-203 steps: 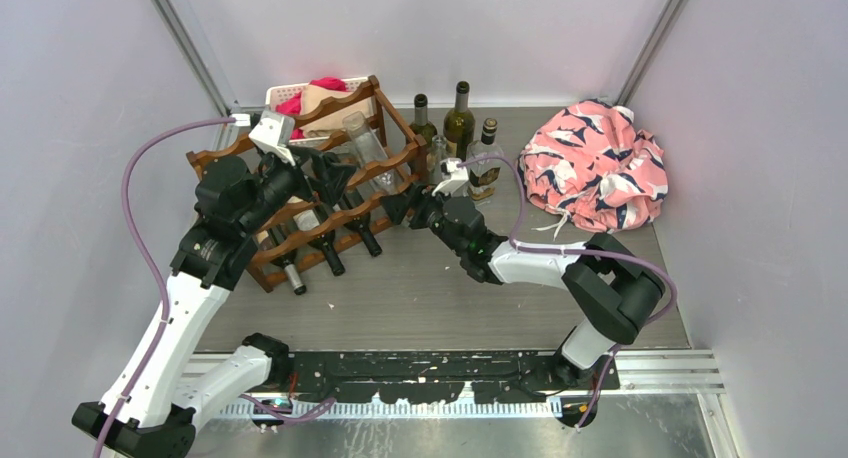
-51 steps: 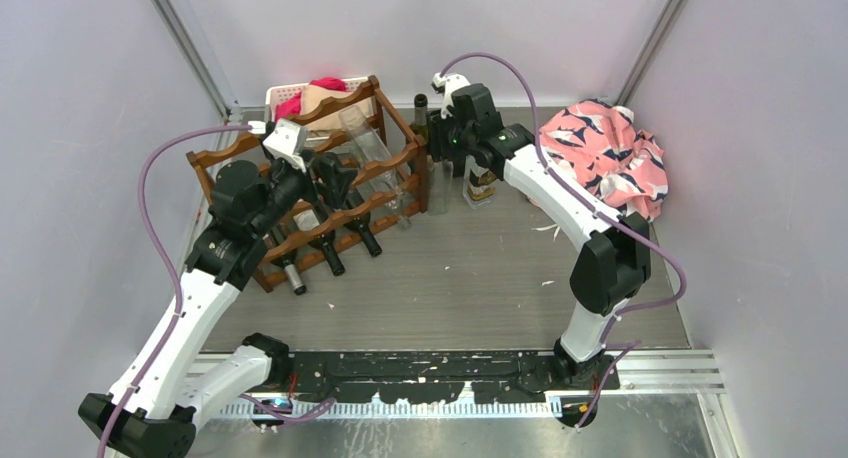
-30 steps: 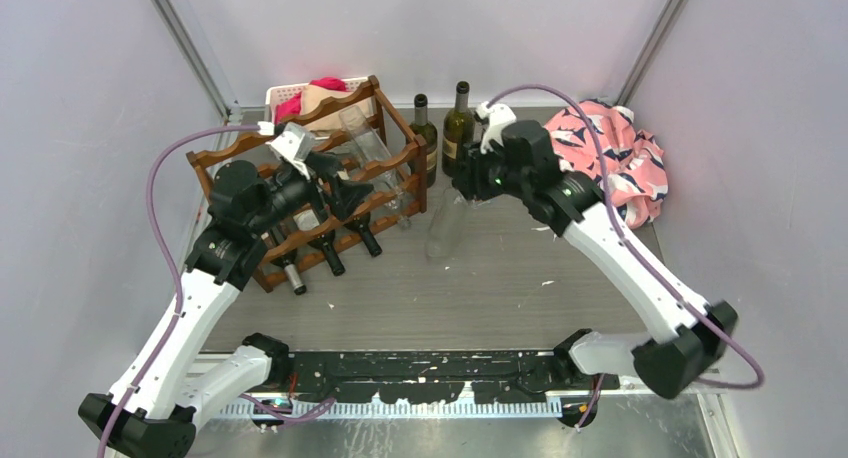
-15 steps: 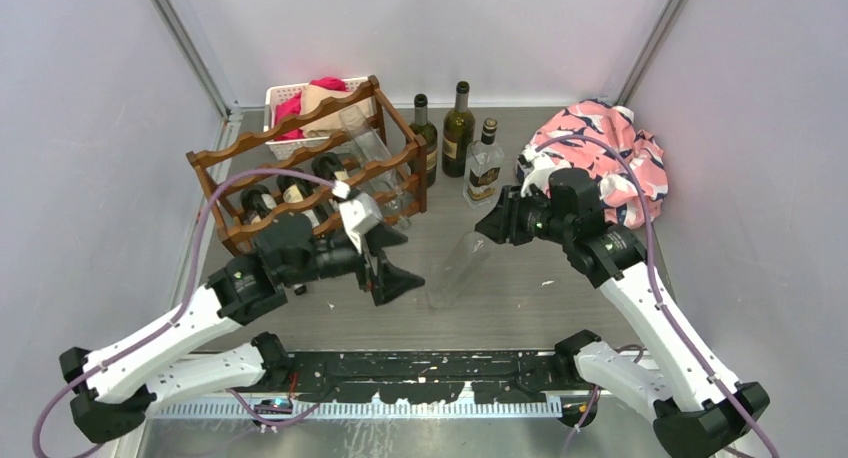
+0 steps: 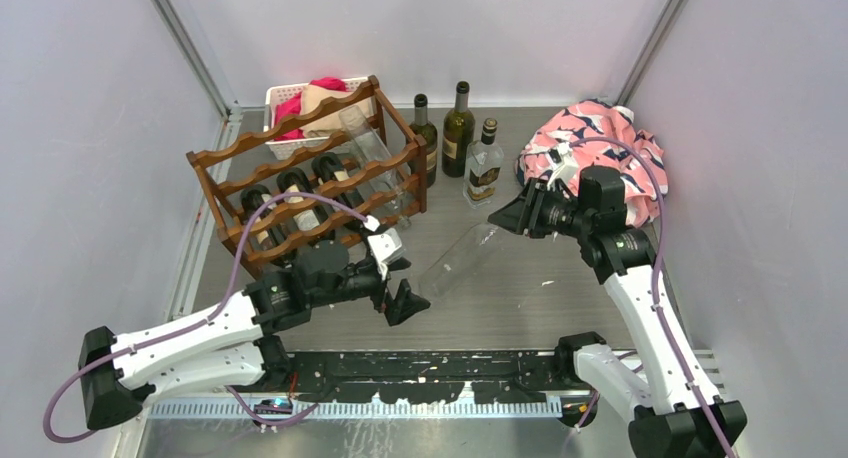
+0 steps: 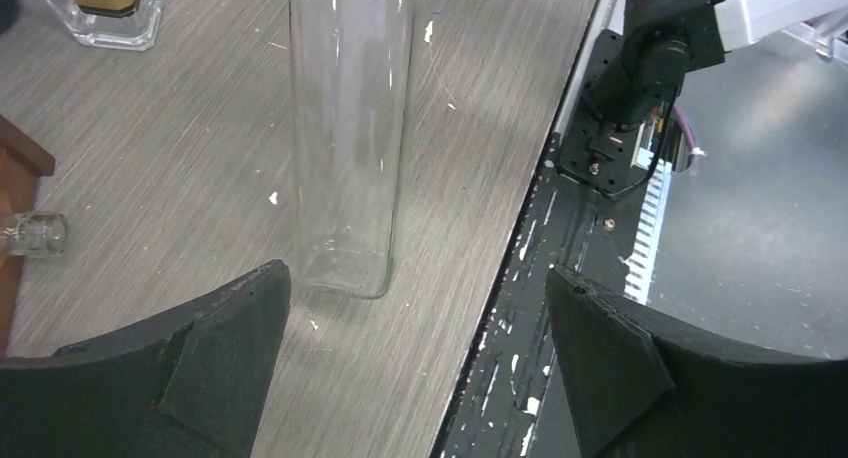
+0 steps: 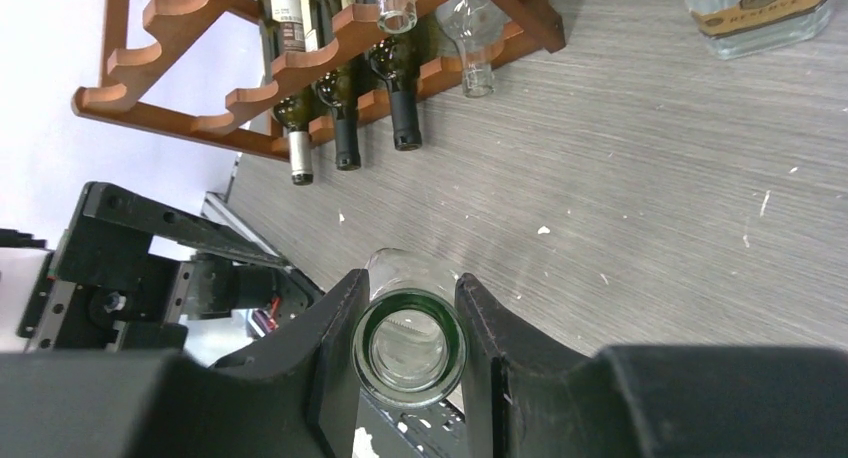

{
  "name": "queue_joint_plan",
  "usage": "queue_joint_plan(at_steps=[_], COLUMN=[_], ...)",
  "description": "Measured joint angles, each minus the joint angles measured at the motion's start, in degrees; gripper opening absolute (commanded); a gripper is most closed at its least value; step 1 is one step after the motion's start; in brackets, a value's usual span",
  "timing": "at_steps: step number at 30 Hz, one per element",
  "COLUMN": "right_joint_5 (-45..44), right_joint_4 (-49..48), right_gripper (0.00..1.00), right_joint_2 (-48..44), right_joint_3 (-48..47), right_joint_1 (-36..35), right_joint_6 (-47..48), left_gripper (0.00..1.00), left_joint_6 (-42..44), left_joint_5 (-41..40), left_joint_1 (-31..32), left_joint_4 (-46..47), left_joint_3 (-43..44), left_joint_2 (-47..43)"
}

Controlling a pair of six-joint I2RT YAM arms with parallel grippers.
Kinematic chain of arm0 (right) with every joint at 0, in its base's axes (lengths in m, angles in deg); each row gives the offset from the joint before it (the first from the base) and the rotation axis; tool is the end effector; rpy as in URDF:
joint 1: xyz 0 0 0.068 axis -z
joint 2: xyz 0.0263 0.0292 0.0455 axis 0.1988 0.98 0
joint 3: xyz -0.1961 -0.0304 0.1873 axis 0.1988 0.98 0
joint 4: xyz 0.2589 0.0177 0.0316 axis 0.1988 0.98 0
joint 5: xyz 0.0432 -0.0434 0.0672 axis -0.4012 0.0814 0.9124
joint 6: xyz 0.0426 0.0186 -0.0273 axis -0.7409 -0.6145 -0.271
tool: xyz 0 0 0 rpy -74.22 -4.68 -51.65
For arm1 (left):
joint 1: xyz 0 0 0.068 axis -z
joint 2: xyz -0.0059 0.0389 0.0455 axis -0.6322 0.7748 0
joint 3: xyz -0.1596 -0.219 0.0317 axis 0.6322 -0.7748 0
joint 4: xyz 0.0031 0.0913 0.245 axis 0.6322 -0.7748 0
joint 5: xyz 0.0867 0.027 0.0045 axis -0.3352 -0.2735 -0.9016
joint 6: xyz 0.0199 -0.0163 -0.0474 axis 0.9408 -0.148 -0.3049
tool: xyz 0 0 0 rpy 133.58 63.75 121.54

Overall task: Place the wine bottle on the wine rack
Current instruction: Pick up the wine bottle from the center of the board.

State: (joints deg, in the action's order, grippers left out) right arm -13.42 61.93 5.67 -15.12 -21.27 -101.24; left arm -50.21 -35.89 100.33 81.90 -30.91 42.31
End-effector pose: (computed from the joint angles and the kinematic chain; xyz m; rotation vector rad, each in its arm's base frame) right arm 0.1794 0.0517 0.3416 -0.1154 2.1151 1.0001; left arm 0.0934 -0.1812 0.2947 0.9403 1.7588 -1.0059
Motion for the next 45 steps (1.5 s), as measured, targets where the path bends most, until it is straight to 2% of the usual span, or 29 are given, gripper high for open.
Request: queue_joint_plan(at_steps=[12, 22, 32, 38, 45], right_joint_5=[9.16, 12.98, 13.42, 13.66, 13.73], right_joint_4=[-12.63, -21.33, -27.93, -29.97, -34.23], right_gripper=[0.01, 0.01, 0.01, 0.01, 0.01], right_joint_2=[0.66, 2.32, 3.19, 3.54, 4.83], right_joint_3=[8.02, 13.00, 17.46, 19.17, 20.24], right_joint_1=[4.92, 5.07, 5.16, 5.16, 5.16], right_joint_6=[-11.69, -17.75, -21.09, -22.36, -25.07], left_gripper=[1.00, 1.00, 1.00, 0.99, 0.98], left_joint_6=[3.48, 3.28, -0.26, 0.81, 5.01], left_joint_5=[-3.72, -1.01, 12.94, 16.35, 16.31], left_joint_1=[-0.09, -2.82, -15.54, -15.91, -15.91], left_joint_4=[6.64, 8.26, 3.76, -2.19, -10.86], left_joint_3=[-8.59, -9.29, -1.33, 2.45, 8.20], left_joint_2=[-5.33, -5.16, 2.64, 5.55, 10.45])
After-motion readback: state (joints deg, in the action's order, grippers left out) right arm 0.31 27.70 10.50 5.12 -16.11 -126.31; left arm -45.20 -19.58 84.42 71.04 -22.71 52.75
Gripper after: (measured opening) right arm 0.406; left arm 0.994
